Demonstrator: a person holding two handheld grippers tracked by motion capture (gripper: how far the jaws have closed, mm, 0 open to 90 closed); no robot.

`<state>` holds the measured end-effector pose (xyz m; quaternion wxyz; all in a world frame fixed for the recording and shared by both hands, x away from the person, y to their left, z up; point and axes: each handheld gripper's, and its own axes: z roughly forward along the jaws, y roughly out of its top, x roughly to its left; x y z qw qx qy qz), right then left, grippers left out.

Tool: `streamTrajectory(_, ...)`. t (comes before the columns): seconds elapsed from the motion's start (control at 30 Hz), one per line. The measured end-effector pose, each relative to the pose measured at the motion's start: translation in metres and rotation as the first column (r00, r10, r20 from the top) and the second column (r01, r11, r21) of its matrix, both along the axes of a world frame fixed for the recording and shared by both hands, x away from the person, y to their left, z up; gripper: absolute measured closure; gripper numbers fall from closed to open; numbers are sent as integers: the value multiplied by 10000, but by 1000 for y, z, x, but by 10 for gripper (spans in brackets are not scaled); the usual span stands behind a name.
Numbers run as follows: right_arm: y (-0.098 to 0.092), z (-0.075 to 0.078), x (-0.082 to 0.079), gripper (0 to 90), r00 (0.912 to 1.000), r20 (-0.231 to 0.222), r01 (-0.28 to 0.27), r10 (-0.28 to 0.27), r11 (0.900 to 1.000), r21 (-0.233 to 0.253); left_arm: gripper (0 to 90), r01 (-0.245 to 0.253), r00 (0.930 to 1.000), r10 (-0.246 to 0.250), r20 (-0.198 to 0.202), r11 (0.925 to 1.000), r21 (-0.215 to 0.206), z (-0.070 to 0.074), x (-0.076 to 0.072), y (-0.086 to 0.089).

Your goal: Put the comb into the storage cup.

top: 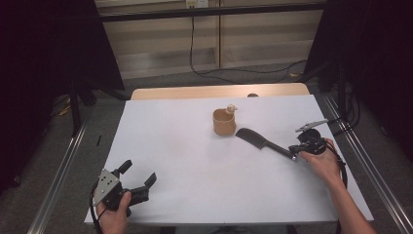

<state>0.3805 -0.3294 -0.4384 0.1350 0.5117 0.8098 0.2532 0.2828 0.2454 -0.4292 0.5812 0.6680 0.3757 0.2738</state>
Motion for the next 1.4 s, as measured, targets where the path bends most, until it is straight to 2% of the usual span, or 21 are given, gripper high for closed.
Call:
streamTrajectory(0.17, 1, 1, -1, 900, 9999, -100, -108, 108, 9999, 16, 29, 147, 9999, -148, 55, 9999, 39, 0, -1, -2)
streamTrajectory(0.57, 2, 1, -5, 900, 9991, -252, -345, 349, 9993, 147, 29, 94, 10000, -94, 32, 10000, 32, 0, -1, -1)
streamTrajectory(1.17, 3, 2, -8, 900, 9985, -433, -330, 342, 9991, 283, 29, 156, 9999, -156, -1, 9999, 70, 0, -1, -3)
streamTrajectory(1.27, 3, 2, -8, 900, 9991, -332, -245, 255, 9993, 291, 29, 142, 9999, -142, -28, 9999, 44, 0, 0, -2)
streamTrajectory(1.33, 2, 1, -8, 900, 9995, -162, -278, 283, 9991, 328, 29, 153, 9999, -153, -35, 9999, 63, 0, 0, -2)
streamTrajectory(1.37, 0, 2, -9, 894, 9998, 65, -192, 189, 9990, 397, 29, 160, 9999, -160, -19, 9998, 72, 0, 0, -2)
streamTrajectory(1.4, 0, 2, -9, 894, 9998, 65, -192, 189, 9990, 397, 29, 160, 9999, -160, -19, 9998, 72, 0, 0, -2)
